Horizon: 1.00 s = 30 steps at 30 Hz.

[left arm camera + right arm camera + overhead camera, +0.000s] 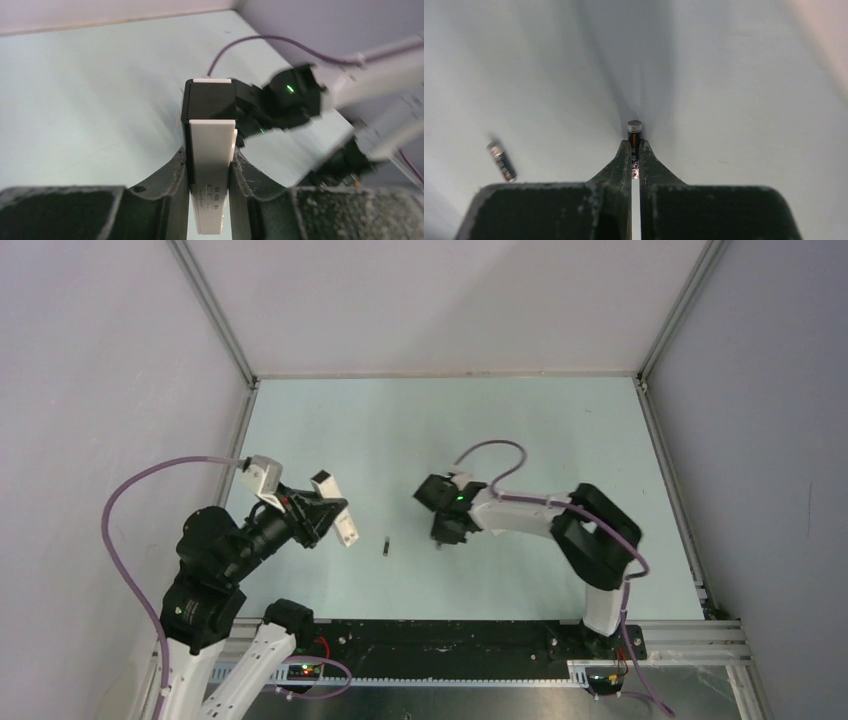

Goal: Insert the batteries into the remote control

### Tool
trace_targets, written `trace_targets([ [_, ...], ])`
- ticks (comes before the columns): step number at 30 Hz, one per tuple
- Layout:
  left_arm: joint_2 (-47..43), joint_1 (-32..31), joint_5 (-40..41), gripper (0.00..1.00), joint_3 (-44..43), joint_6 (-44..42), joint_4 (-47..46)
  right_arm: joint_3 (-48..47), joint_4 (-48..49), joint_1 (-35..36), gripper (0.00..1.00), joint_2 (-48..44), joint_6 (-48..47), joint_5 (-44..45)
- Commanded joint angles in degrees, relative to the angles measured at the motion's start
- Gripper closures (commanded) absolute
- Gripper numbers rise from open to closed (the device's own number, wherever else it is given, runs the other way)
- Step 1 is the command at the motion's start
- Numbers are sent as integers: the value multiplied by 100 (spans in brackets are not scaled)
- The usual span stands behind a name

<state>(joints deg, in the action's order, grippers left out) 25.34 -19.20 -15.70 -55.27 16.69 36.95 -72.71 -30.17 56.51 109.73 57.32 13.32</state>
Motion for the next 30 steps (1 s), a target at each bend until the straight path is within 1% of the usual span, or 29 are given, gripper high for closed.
trace_targets([
  [1,9,30,-2428,96,194,-352,-1053,853,-256,-469,100,-883,2047,-183],
  [5,104,25,-3056,95,352,-192,-1509,1394,-489,-502,100,-1569,2918,-79],
  [9,263,26,-3299,95,400,-111,-1721,1768,-459,-586,100,-1952,3536,36],
  [12,328,16,-3246,95,473,-20,-1901,1943,-462,-690,99,-2091,3946,177],
  [16,428,22,-3098,95,596,133,-2102,2234,-438,-822,94,-2214,4484,285],
  [20,541,7,-3059,95,651,262,-2288,2394,-459,-878,91,-2160,4867,427],
  [22,585,10,-3046,95,649,309,-2349,2401,-476,-880,87,-2145,4946,472],
  [23,594,11,-3033,95,653,322,-2372,2401,-490,-872,80,-2147,4964,488],
  [24,619,6,-3030,95,651,343,-2413,2401,-503,-871,69,-2160,4973,516],
  [25,633,9,-3025,94,667,357,-2430,2402,-528,-875,64,-2185,4940,537],
  [26,659,12,-3026,95,679,380,-2478,2402,-540,-868,53,-2248,4913,596],
  [28,697,5,-3031,95,710,414,-2542,2402,-598,-854,44,-2408,4800,711],
  [30,744,-9,-3025,94,743,455,-2617,2402,-681,-840,39,-2629,4668,826],
])
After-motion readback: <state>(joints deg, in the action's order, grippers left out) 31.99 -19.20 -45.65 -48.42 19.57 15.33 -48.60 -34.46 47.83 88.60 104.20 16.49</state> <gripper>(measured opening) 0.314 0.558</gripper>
